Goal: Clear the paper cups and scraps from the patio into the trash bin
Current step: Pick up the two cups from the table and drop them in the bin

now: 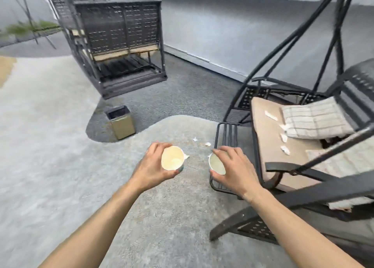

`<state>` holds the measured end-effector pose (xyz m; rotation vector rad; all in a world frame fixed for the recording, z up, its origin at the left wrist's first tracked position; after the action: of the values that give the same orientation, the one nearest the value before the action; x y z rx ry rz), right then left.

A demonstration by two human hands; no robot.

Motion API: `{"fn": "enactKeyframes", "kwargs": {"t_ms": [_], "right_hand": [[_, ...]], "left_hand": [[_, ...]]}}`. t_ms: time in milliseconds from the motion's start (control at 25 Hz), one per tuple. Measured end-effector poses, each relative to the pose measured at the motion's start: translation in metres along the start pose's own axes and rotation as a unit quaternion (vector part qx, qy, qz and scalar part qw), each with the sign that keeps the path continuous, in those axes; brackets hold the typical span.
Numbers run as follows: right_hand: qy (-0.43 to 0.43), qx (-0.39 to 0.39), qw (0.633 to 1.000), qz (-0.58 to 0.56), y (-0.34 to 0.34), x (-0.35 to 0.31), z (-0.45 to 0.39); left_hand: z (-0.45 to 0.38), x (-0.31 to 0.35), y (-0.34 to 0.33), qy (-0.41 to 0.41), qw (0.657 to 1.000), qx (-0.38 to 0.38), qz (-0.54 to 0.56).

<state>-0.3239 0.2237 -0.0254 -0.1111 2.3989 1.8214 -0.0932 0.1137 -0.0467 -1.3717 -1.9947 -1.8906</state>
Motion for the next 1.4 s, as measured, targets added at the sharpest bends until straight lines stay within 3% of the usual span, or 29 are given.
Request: {"fn": "enactKeyframes", "kwargs": {"t_ms": [280,520,960,1400], "right_hand": [[0.105,-0.030,0.993,-0.033,-0.063,-0.129,-0.107],[0.159,-0.068,0.983,-0.058,-0.109,-0.181,-0.176],[0.172,-0.100,0.973,-0.119,-0.199,-0.184,-0.349],[0.140,-0.110,0.976,-0.122,-0.237,-0.153,-0.495]], "left_hand": [[0.039,-0.139,0.102,0.125,0.988,0.080,-0.034],[0.052,-0.218,0.138,0.195,0.972,0.112,-0.069],[-0.059,-0.313,0.155,0.278,0.951,0.114,-0.073],[-0.202,-0.377,0.162,0.286,0.951,0.102,-0.058]]}}
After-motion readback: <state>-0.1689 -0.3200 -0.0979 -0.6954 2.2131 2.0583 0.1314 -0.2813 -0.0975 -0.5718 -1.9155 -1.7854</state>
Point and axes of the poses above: each hand's wrist, its own z-axis away from the middle knuckle, its own y-axis out of the back of the hand, x = y × z, the point moved 4 cm from there along -z, towards the middle knuckle, and after that the axes turned 1 degree about y, right-handed, at the moved point
